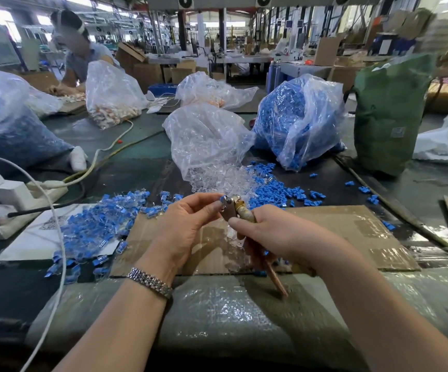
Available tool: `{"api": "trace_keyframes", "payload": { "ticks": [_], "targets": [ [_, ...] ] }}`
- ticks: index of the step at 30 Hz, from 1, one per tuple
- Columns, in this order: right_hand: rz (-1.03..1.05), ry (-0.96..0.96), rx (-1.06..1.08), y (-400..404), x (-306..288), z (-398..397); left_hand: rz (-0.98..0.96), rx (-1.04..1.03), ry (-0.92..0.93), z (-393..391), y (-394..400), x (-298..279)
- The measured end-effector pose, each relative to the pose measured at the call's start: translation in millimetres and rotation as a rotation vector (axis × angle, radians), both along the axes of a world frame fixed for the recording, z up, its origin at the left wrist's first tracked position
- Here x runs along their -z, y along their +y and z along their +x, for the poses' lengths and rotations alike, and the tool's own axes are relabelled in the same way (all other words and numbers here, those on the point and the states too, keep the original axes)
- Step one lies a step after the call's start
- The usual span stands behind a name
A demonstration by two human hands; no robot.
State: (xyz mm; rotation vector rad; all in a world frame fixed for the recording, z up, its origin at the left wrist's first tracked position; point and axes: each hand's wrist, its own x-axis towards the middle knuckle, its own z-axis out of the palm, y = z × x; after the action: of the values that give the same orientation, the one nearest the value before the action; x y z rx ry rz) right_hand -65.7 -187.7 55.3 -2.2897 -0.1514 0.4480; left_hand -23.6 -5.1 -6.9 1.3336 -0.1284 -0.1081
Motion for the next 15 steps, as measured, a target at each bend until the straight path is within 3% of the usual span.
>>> {"api": "trace_keyframes", "payload": {
  "ticks": [3,8,11,13,15],
  "targets": [
    [-0.065,-0.055,0.062,-19,-5,6,0.118,-0.119,-0.064,-4,5,-6],
    [-0.581,-0.256,0.3,-61,14,37,0.853,-0.482,-0.209,-3,23,-10],
    [-0.716,-0.237,0.361,-72,35,50,1.204,-0.611,-0.238,-7,35,-12],
    [-0.722,-0.226,0.379,-72,44,55,1.196,-0.524,-0.3,-15,34,-16],
    [-0.723,-0.236,0.391,-71,48,58,1.05,-0.263,-0.336,-29,26,-17]
  ]
}}
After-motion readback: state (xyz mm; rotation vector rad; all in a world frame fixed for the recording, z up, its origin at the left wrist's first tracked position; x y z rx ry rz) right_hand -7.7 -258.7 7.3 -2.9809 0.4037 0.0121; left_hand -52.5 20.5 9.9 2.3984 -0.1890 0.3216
